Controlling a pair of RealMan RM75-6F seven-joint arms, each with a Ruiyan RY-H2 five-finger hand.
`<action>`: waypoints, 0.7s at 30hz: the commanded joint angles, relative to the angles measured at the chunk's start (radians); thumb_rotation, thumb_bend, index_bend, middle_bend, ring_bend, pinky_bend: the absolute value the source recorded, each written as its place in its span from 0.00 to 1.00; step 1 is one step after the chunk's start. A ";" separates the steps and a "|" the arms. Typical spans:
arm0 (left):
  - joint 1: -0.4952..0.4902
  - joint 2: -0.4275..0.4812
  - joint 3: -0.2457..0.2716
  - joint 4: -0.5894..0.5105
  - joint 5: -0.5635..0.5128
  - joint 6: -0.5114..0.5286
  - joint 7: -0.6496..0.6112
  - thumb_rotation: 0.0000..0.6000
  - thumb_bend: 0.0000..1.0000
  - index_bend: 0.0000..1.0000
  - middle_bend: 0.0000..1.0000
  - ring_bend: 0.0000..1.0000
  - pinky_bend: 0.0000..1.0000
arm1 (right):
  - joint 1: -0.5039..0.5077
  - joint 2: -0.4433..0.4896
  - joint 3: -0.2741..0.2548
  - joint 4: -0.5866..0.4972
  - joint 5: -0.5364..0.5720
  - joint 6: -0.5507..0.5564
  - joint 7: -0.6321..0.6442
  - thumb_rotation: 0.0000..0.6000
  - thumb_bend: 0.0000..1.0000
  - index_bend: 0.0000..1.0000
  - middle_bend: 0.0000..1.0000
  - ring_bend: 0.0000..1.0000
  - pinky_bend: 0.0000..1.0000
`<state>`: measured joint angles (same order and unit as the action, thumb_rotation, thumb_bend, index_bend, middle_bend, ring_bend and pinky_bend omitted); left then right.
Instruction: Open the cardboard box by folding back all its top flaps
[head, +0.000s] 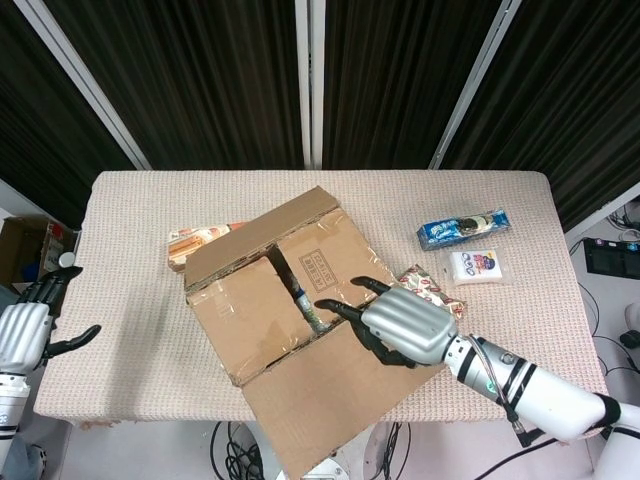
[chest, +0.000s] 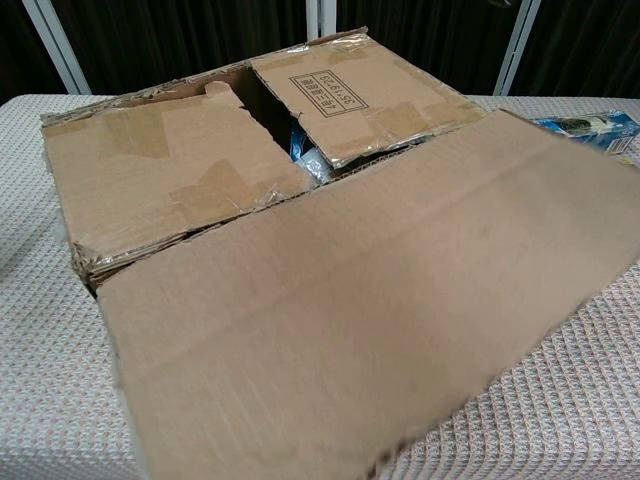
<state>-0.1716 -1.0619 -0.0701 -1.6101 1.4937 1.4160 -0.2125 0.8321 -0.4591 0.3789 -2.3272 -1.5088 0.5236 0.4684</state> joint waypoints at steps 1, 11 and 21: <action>0.000 -0.001 -0.001 -0.001 0.001 0.004 0.006 0.09 0.00 0.12 0.13 0.11 0.18 | -0.076 0.007 -0.069 0.007 -0.177 0.034 0.081 1.00 0.88 0.06 0.53 0.54 0.07; -0.003 -0.014 -0.003 0.005 0.011 0.017 0.015 0.08 0.00 0.12 0.13 0.11 0.18 | -0.030 -0.207 -0.088 0.129 -0.206 0.068 -0.173 1.00 0.87 0.07 0.23 0.12 0.00; 0.009 -0.019 0.001 0.023 0.005 0.029 0.008 0.08 0.00 0.12 0.13 0.11 0.18 | 0.128 -0.604 -0.102 0.325 0.077 -0.035 -0.805 1.00 0.88 0.07 0.17 0.00 0.00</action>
<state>-0.1630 -1.0808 -0.0693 -1.5873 1.4993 1.4445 -0.2036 0.8758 -0.8776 0.2894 -2.1049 -1.5862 0.5358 -0.1041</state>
